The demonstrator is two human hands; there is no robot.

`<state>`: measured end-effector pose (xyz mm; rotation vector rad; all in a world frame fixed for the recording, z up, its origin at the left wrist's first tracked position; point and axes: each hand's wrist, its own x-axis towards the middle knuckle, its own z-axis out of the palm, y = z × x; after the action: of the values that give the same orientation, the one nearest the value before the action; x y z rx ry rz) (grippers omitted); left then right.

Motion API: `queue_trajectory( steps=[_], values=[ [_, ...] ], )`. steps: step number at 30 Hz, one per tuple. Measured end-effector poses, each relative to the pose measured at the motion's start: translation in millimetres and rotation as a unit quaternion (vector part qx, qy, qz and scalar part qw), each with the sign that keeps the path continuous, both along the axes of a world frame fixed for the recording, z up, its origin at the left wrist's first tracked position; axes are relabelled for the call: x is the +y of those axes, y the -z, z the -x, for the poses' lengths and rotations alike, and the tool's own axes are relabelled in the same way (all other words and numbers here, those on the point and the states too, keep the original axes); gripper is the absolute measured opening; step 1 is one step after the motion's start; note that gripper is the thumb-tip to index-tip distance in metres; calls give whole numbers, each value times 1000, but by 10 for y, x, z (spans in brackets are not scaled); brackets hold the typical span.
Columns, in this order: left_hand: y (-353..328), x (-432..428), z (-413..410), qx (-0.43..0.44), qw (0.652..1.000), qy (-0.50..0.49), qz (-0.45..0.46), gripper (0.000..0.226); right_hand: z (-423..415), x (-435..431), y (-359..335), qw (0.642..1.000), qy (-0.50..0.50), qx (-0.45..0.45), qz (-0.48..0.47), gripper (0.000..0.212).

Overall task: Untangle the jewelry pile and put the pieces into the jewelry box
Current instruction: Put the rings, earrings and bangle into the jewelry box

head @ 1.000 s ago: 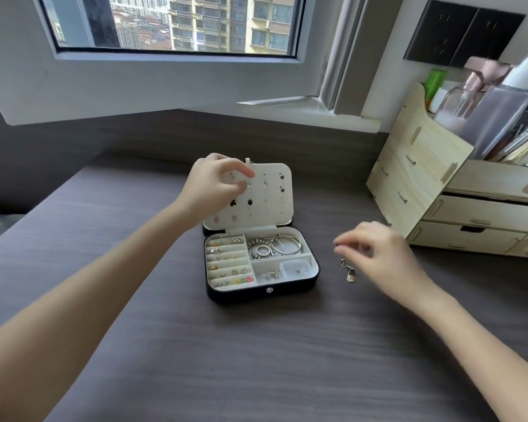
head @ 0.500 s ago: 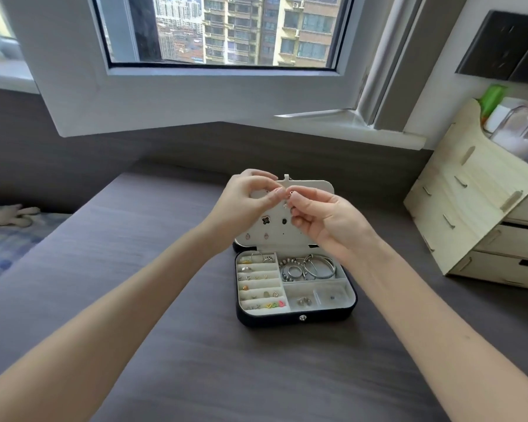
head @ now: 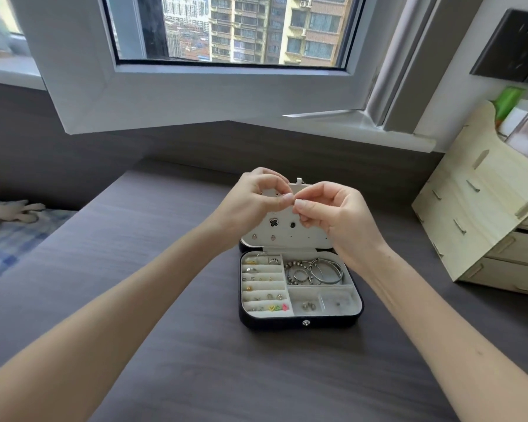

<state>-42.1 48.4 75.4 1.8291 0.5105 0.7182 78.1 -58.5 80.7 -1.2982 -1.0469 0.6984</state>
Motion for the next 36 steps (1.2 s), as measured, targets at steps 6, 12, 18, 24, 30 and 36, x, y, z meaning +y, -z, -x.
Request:
queue_trajectory(
  steps=[6,12,18,24,30,36],
  values=[
    [-39,-32,-52,28,999,-14,-22,23,-44,-28,117,958,78,-272,-43,11],
    [-23,55,-87,74,995,-58,-20,24,-97,-87,121,894,76,-425,-122,4],
    [-24,76,-43,31,998,-37,41,16,-218,-152,223,961,134,-241,-7,22],
    [-58,160,16,6,995,-47,93,9,-212,-123,427,958,172,-228,25,19],
    [-39,247,49,-3,990,-68,126,13,-197,-134,589,952,225,-195,69,16],
    [-26,259,66,-10,989,-75,127,15,-180,-85,573,950,244,-188,55,12]
  ],
)
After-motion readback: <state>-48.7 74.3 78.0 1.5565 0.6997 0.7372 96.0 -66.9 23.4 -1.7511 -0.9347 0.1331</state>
